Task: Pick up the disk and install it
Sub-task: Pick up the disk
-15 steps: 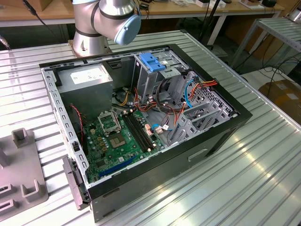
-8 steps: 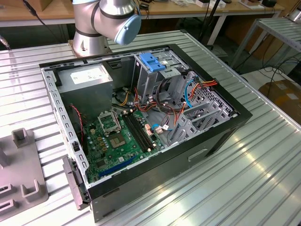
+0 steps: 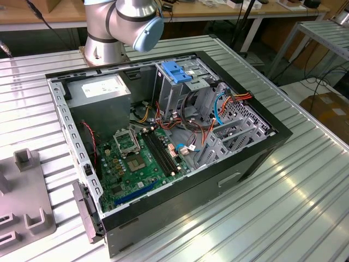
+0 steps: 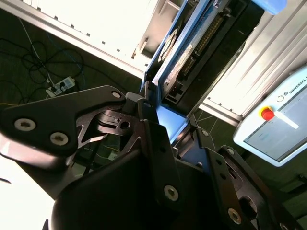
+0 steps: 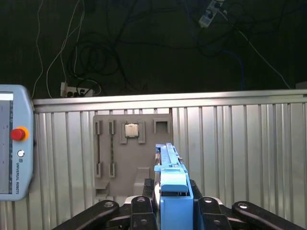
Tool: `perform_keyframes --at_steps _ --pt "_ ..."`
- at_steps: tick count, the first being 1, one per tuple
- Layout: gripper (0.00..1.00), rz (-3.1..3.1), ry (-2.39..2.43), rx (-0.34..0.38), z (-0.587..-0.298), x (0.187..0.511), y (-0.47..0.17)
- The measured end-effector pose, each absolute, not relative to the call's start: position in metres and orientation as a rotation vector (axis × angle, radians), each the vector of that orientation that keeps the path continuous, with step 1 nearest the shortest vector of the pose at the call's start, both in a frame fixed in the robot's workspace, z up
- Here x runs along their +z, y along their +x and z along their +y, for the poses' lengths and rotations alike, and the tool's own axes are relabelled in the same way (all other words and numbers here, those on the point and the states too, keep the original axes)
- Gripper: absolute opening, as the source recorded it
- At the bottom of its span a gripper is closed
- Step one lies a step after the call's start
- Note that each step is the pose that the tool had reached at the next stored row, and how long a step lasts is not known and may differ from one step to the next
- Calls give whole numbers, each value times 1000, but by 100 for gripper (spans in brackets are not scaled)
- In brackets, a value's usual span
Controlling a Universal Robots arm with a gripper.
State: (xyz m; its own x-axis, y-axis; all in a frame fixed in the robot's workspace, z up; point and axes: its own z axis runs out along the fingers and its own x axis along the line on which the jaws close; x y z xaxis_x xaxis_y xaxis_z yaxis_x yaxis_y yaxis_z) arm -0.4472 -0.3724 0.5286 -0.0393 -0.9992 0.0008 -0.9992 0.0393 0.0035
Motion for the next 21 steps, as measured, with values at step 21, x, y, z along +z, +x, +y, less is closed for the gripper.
perform_keyframes --at_steps 21 --pt "37 -2263 2175 -3 -372 529 -431"
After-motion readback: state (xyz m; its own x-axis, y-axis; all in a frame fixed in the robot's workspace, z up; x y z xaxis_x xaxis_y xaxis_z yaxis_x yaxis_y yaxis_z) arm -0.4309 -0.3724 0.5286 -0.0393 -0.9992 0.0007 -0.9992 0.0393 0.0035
